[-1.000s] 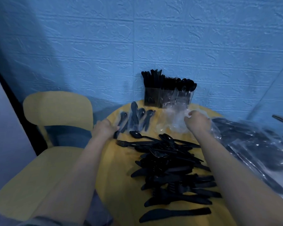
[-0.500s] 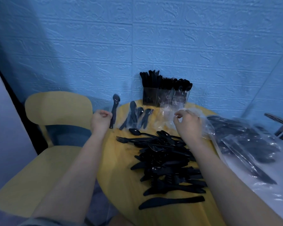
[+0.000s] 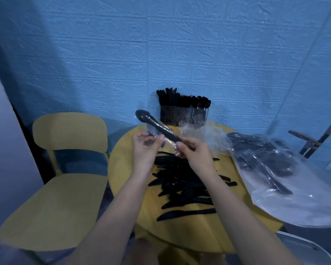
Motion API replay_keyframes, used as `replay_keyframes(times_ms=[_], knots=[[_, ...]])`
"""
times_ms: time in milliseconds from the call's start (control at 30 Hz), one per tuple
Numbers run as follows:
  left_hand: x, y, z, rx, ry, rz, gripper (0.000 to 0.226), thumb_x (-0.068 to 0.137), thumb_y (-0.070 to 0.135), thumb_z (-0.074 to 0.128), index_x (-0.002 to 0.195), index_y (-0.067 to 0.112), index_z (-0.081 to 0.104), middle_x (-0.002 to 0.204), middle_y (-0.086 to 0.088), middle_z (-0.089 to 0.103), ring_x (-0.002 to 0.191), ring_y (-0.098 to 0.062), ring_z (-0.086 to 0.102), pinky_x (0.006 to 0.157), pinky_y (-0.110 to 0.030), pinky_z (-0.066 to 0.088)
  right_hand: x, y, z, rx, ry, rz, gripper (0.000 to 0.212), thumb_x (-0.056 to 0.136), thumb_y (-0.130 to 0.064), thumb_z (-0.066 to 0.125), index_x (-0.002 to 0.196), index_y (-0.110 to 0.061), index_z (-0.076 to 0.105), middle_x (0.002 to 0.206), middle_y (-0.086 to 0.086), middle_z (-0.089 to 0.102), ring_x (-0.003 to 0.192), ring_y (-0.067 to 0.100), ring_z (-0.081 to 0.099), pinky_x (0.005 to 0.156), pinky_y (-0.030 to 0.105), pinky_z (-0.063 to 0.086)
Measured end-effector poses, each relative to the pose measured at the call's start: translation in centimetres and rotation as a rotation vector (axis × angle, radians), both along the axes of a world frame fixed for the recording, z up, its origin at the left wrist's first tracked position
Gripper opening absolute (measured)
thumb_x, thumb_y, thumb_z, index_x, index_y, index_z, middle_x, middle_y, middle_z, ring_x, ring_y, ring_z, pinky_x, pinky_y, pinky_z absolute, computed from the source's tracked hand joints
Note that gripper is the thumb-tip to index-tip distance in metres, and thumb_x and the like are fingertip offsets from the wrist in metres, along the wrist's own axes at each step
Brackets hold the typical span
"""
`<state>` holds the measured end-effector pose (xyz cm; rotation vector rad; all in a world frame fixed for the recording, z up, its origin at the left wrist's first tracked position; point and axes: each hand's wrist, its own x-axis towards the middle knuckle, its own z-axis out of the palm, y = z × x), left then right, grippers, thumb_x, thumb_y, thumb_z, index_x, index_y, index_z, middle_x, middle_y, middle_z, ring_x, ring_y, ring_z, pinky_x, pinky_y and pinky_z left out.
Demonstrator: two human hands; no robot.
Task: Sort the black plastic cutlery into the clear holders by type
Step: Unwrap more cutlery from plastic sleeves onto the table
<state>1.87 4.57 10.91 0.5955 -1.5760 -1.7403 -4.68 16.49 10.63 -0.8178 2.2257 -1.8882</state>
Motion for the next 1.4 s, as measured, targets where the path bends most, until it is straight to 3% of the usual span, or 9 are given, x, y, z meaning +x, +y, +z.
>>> replay_keyframes(times_ms=[167, 300, 433, 600, 767, 900, 1100, 1233, 1400], knots=[[2.4, 0.7, 0.9, -1.067, -0.146, 0.173, 0.029, 0.081, 0.033, 0.07, 0.109, 0.026, 0.064, 0.106, 0.011, 0.051, 0.103, -0.009, 0.044, 0.094, -0.027, 0.032, 0.6, 3.3, 0.5, 0.138, 0.129, 0.047, 0.025, 0.091, -0.012, 0.061, 0.09, -0.037, 0.065, 0.068, -0.019, 0.067, 0.062, -0.001, 0.061, 0.068, 0.015, 0.049], [3.1, 1.3, 2.7, -1.355, -0.405, -0.105, 0.035, 0.088, 0.044, 0.058, 0.121, 0.032, 0.061, 0.119, 0.013, 0.058, 0.121, -0.011, 0.044, 0.114, -0.034, 0.007, 1.6, 5.0, 0.8, 0.15, 0.184, 0.134, 0.021, 0.09, -0.015, 0.062, 0.091, -0.035, 0.068, 0.068, -0.016, 0.067, 0.067, 0.003, 0.063, 0.073, 0.021, 0.051], [3.8, 2.3, 3.2, -1.271, -0.408, -0.209, 0.019, 0.088, 0.037, 0.062, 0.106, 0.032, 0.068, 0.102, 0.013, 0.061, 0.102, -0.012, 0.055, 0.088, -0.026, 0.037, 2.0, 5.8, 0.8, 0.134, 0.143, 0.137, 0.016, 0.092, -0.018, 0.06, 0.089, -0.028, 0.071, 0.071, -0.007, 0.069, 0.071, 0.011, 0.065, 0.074, 0.031, 0.054], [4.5, 3.0, 3.2, -1.305, -0.481, -0.159, 0.012, 0.089, 0.04, 0.061, 0.098, 0.033, 0.065, 0.093, 0.02, 0.046, 0.097, -0.007, 0.055, 0.068, -0.024, 0.034, 2.5, 6.0, 0.8, 0.029, -0.047, 0.143, 0.013, 0.091, -0.016, 0.062, 0.089, -0.019, 0.075, 0.084, 0.007, 0.073, 0.079, 0.02, 0.067, 0.08, 0.036, 0.057], [4.6, 3.2, 2.6, -1.366, -0.443, -0.153, 0.008, 0.092, 0.034, 0.057, 0.099, 0.029, 0.058, 0.096, 0.02, 0.04, 0.095, -0.008, 0.055, 0.068, -0.024, 0.036, 2.9, 5.8, 1.1, -0.186, -0.284, -0.018, 0.012, 0.089, -0.011, 0.063, 0.086, -0.009, 0.074, 0.089, 0.01, 0.074, 0.093, 0.026, 0.069, 0.08, 0.034, 0.058], [4.3, 3.6, 1.8, -1.314, -0.404, -0.249, 0.011, 0.094, 0.029, 0.055, 0.101, 0.026, 0.047, 0.105, 0.016, 0.046, 0.083, -0.01, 0.057, 0.065, -0.027, 0.046, 3.3, 5.4, 1.1, -0.268, -0.254, -0.116, 0.013, 0.09, -0.01, 0.062, 0.084, -0.01, 0.074, 0.085, 0.012, 0.073, 0.088, 0.025, 0.07, 0.075, 0.028, 0.059], [4.4, 3.0, -0.1, -0.815, -0.412, -0.579, 0.028, 0.089, 0.034, 0.062, 0.104, 0.028, 0.039, 0.091, 0.009, 0.061, 0.075, -0.005, 0.055, 0.064, -0.015, 0.041, 3.4, 5.3, 1.2, -0.473, -0.361, -0.16, 0.015, 0.094, -0.011, 0.056, 0.094, -0.005, 0.07, 0.095, 0.01, 0.072, 0.088, 0.019, 0.07, 0.069, 0.019, 0.056], [4.6, 1.9, -1.0, -0.629, -0.356, -0.62, 0.033, 0.087, 0.032, 0.064, 0.114, 0.032, 0.044, 0.086, 0.004, 0.059, 0.071, -0.01, 0.06, 0.071, -0.026, 0.049, 3.0, 5.4, 1.1, -0.498, -0.369, -0.221, 0.015, 0.095, -0.011, 0.055, 0.09, -0.007, 0.069, 0.095, 0.009, 0.071, 0.09, 0.017, 0.068, 0.069, 0.018, 0.056], [4.1, 0.5, -1.6, -0.646, -0.336, -0.447, 0.023, 0.083, 0.024, 0.07, 0.103, 0.03, 0.06, 0.081, 0.007, 0.051, 0.074, -0.011, 0.052, 0.079, -0.037, 0.052, 2.2, 5.4, 0.2, -0.354, -0.244, -0.283, 0.009, 0.093, -0.01, 0.057, 0.098, -0.013, 0.063, 0.1, 0.003, 0.065, 0.094, 0.014, 0.063, 0.078, 0.023, 0.055]])
